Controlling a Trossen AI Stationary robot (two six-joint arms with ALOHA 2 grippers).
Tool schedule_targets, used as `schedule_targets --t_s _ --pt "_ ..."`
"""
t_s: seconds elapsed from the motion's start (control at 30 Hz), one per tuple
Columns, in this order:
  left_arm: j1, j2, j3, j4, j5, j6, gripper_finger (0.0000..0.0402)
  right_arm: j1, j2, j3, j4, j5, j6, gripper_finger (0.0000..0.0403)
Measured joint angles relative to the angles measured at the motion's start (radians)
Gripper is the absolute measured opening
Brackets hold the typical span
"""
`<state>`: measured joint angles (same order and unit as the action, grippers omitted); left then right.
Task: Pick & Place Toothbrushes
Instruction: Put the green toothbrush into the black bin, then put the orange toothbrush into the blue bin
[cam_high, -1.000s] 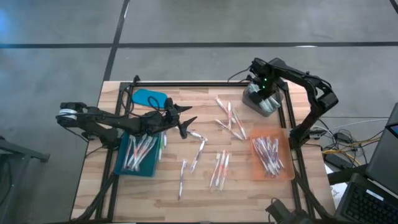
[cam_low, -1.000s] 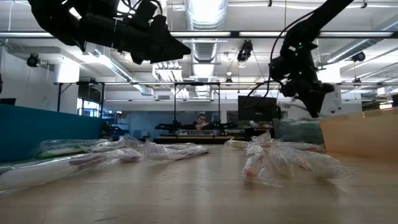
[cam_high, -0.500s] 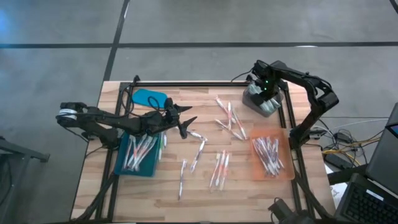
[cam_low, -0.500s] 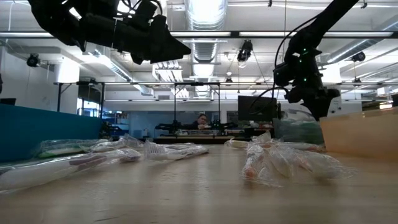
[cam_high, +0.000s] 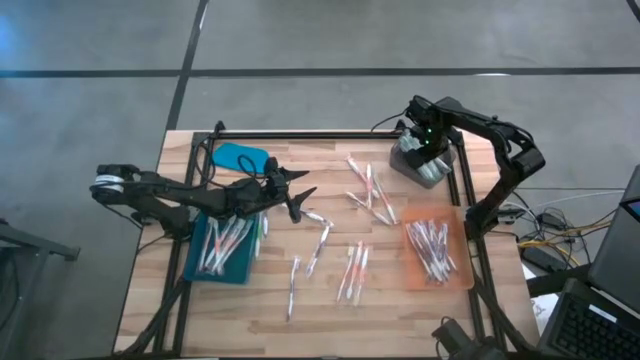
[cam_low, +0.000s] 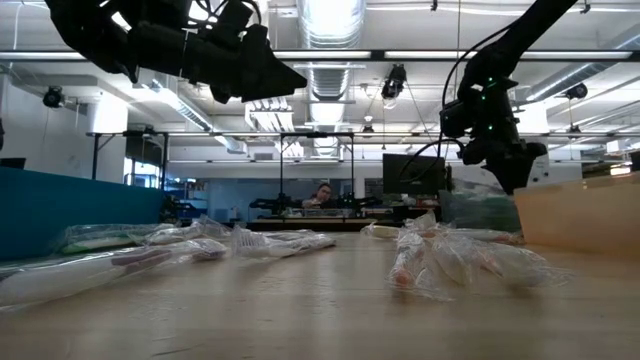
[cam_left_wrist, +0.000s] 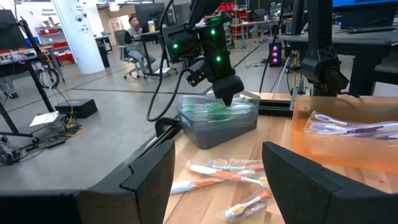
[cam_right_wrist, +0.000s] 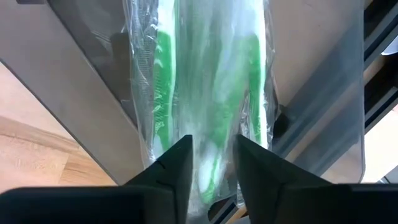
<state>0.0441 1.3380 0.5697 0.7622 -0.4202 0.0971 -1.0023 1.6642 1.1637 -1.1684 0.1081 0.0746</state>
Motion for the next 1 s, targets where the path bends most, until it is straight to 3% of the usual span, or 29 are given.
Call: schedule_targets --t_s 0.23,0.47,1.0 --pt "0.0 0.0 0.0 0.0 0.0 0.0 0.0245 0.0 0.0 0.0 -0.002 0.0 -0.003 0.0158" --pt "0.0 0.0 0.0 0.0 0.0 0.001 0.0245 0.0 0.0 0.003 -0.003 -0.001 -0.008 0.0177" --pt "0.001 0.0 0.0 0.0 0.0 0.012 0.0245 0.024 -0.101 0.095 -0.039 -0.02 0.008 0.0124"
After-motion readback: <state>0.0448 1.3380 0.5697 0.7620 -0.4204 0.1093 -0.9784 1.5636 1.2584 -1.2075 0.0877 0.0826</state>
